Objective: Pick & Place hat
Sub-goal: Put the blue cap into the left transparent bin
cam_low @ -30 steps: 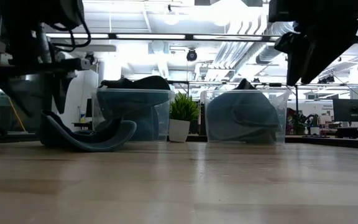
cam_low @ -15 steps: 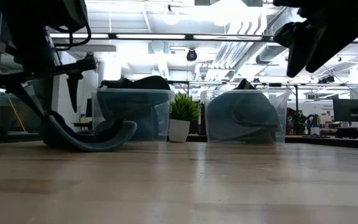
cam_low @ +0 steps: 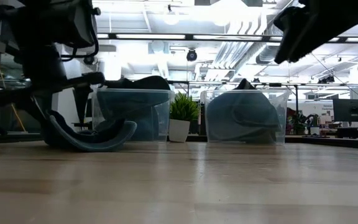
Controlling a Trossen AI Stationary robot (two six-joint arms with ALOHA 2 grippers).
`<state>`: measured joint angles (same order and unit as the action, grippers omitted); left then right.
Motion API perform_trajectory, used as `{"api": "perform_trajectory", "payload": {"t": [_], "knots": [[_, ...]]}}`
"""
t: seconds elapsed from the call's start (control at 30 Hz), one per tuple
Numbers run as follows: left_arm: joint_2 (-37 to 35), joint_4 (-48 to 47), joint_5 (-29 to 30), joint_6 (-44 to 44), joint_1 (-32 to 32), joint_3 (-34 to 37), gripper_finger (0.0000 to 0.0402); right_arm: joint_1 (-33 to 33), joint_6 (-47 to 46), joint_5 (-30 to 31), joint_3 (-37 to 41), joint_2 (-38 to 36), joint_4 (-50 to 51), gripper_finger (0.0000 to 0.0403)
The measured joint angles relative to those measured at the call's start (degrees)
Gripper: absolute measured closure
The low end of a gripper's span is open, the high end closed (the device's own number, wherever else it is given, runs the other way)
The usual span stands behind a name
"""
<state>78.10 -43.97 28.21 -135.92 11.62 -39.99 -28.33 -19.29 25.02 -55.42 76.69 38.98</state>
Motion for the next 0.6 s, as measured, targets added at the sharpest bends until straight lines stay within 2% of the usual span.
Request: {"api": "perform_trajectory", "payload": {"t": [0.13,0.33,0.47,0.6], "knots": [[0.86,-0.11,0.71,-0.85,-0.02,0.02,0.0134,-0.88,-0.27,4.65,0.0,0.01,-0.08,0.0201],[0.86,0.0,4.57,-0.85,0.0,0.02,0.0142,-1.47,0.04,6.16,0.0,0.01,-0.5,0.0201],[0.86,0.52,7.33,-0.87,0.0,0.02,0.0182,-1.45,0.08,6.16,0.0,0.01,-0.54,0.0201],[0.86,0.13,7.38,-0.87,-0.02,0.02,0.0237,-1.47,-0.06,5.53,0.0,0.01,-0.52,0.0201]]}}
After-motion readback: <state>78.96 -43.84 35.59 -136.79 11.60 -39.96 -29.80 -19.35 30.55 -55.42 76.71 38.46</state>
